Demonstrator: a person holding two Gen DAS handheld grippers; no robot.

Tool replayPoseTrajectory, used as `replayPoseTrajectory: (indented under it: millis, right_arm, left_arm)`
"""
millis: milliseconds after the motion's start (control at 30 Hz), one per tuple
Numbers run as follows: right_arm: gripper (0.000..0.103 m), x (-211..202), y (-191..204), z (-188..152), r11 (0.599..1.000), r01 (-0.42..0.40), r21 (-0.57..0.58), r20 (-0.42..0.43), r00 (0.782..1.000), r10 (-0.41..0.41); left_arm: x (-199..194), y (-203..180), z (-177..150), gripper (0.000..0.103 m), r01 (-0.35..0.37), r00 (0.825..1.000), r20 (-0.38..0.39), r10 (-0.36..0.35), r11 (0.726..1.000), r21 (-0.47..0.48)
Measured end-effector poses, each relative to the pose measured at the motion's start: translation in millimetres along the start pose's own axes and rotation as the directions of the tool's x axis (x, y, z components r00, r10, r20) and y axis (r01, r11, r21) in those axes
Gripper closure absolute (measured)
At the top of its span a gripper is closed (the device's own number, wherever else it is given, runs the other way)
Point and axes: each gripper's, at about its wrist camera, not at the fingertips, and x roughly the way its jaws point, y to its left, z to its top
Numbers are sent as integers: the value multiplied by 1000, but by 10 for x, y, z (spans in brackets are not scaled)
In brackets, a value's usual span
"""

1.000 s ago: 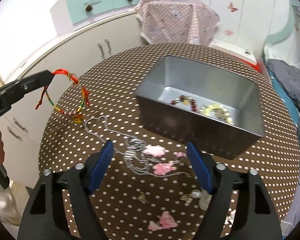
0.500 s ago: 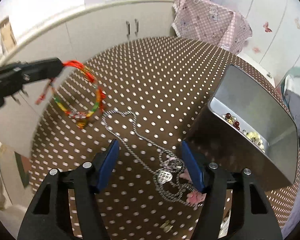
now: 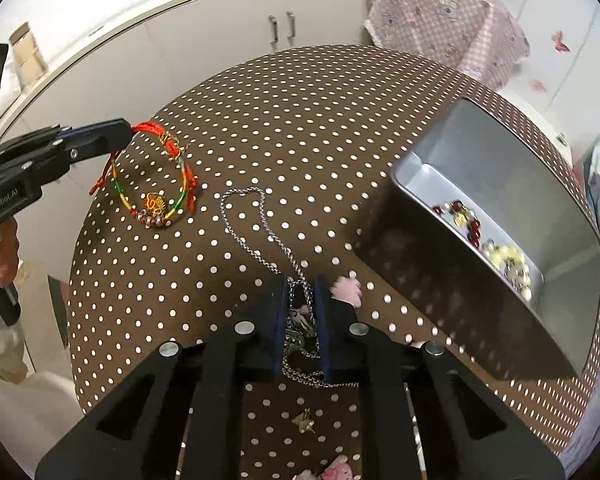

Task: Organize jewelry
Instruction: 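Hold the red string bracelet up with the left tool while the right tool grasps the silver chain necklace, then carry the silver chain with the right tool while the left tool carries the red bracelet to the box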

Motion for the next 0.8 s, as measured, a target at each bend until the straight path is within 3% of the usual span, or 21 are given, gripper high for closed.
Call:
replayPoseTrajectory:
  millis: [333, 800]
  right_arm:
    - [92, -513, -202, 66, 989, -69, 128, 132, 990, 52]
    - [92, -1252, -459, -54, 976, -43, 214, 290, 957, -21]
  left_arm:
    - [-26, -131, 102, 100, 20, 999, 25, -21, 999, 28]
    - [-75, -460, 369, 100, 89, 993, 73, -97, 991, 100]
